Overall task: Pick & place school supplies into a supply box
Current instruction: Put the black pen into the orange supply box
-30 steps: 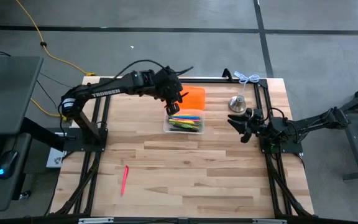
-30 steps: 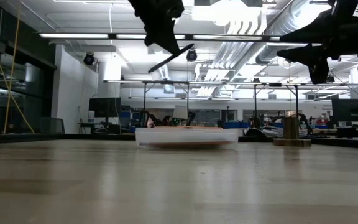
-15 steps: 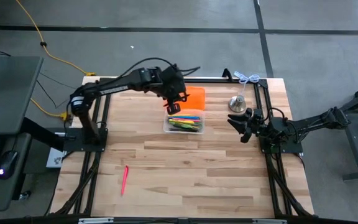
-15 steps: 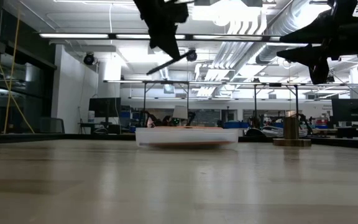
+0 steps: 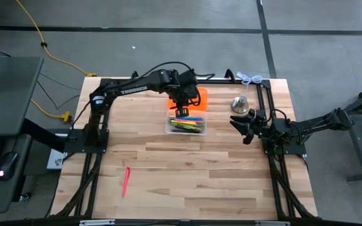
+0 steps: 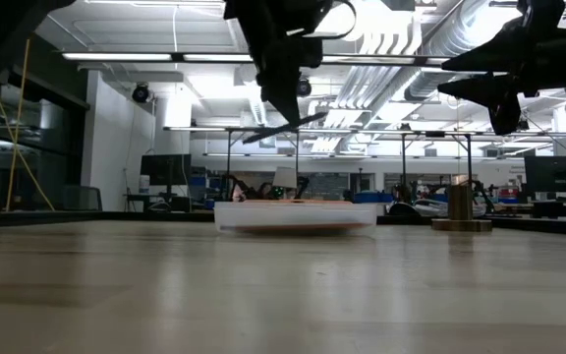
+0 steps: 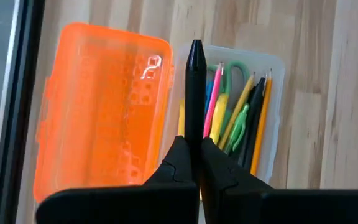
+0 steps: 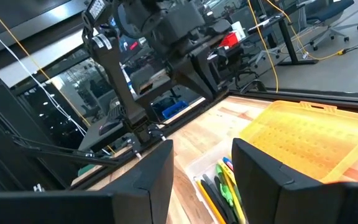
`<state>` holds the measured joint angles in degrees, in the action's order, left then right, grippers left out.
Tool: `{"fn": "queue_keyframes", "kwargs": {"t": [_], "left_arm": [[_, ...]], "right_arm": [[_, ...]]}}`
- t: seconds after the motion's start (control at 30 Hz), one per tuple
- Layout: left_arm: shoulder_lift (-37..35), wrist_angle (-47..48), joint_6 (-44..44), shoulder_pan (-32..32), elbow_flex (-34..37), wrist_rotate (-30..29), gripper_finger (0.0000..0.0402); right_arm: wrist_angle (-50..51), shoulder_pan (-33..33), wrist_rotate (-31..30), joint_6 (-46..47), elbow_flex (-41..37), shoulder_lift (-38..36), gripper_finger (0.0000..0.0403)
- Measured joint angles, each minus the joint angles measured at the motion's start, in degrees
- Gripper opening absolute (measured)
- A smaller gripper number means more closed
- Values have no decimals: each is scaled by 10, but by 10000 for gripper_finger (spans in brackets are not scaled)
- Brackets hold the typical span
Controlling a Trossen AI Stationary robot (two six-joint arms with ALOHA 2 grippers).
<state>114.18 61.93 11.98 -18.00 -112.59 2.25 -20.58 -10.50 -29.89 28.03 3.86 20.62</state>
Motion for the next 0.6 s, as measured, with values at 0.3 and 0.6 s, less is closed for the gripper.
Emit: {"fn": "queue_keyframes", "kwargs": {"t": [0.3, 0.6], "left_arm": [[39, 2, 16, 1, -4, 28, 28], [78, -1, 18, 12, -3, 55, 28]], "right_arm": [[2, 0, 1, 0, 0, 0, 140], [3, 0, 1, 0, 0, 0, 140]]}}
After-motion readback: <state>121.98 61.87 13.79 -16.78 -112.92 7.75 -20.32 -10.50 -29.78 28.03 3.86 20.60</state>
